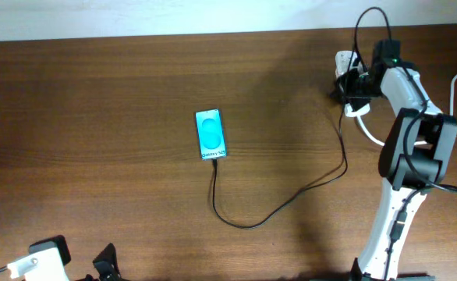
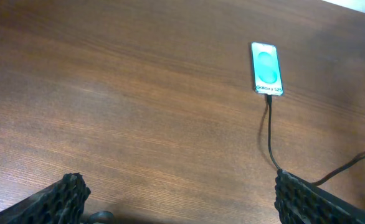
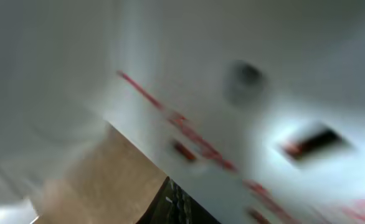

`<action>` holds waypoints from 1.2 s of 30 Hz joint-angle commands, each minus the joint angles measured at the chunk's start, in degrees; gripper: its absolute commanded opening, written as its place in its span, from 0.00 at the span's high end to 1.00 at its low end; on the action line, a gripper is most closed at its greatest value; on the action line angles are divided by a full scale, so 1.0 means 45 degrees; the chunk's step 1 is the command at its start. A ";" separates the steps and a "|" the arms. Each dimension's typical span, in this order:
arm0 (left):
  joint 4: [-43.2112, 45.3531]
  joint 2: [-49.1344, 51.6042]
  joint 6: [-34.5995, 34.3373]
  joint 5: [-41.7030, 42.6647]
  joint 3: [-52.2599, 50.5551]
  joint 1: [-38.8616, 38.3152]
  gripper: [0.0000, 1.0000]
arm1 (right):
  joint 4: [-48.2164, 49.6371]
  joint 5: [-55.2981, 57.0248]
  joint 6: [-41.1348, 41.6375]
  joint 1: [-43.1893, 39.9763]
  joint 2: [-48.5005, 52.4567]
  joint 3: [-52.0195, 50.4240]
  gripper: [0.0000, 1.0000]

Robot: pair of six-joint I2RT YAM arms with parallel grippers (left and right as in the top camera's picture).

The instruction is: Plug charger to phone and switch on socket

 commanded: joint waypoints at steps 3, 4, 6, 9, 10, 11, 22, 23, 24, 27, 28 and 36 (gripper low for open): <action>0.0024 -0.0087 -0.0117 -0.0175 -0.0024 -0.0049 0.01 | -0.1049 0.1632 -0.1030 -0.2239 -0.1603 -0.0607 0.96; 0.0024 -0.0087 -0.0117 -0.0180 -0.0024 -0.0049 0.01 | -0.1263 0.1627 -0.1375 -0.2521 -0.2055 -0.0607 0.96; 0.0024 -0.0087 -0.0117 -0.0180 -0.0024 -0.0049 0.01 | -0.1744 0.2069 -0.1812 -0.2744 -0.2545 -0.0607 0.96; 0.0024 -0.0087 -0.0117 -0.0180 -0.0024 -0.0049 0.01 | -0.2025 0.2079 -0.3589 -0.2939 -0.3677 -0.0607 0.96; 0.0024 -0.0087 -0.0117 -0.0180 -0.0024 -0.0049 0.01 | -0.2142 0.2089 -0.4090 -0.3007 -0.4347 -0.0607 0.96; 0.0024 -0.0087 -0.0117 -0.0180 -0.0024 -0.0049 0.01 | -0.2341 0.2108 -0.4692 -0.3157 -0.5348 -0.0607 0.96; 0.0024 -0.0087 -0.0117 -0.0180 -0.0024 -0.0049 0.01 | -0.5479 0.1219 -0.7130 -0.3400 -1.4945 -0.0607 0.96; 0.0024 -0.0087 -0.0117 -0.0180 -0.0024 -0.0049 0.01 | -0.6067 0.1185 -0.7130 -0.3395 -1.5936 -0.0607 0.95; 0.0024 -0.0087 -0.0117 -0.0180 -0.0024 -0.0049 0.01 | -0.6251 0.1185 -0.7130 -0.3400 -1.6223 -0.0607 0.95; 0.0024 -0.0087 -0.0117 -0.0180 -0.0024 -0.0049 0.01 | -0.7621 0.1190 -0.7121 -0.3400 -1.7787 -0.0607 0.62; 0.0024 -0.0087 -0.0117 -0.0180 -0.0024 -0.0049 0.01 | -0.8238 0.1239 -0.7121 -0.3395 -1.8185 -0.0607 0.44; 0.0024 -0.0087 -0.0117 -0.0180 -0.0024 -0.0049 0.01 | -1.1166 0.1292 -0.7116 -0.3400 -1.8467 -0.0612 0.02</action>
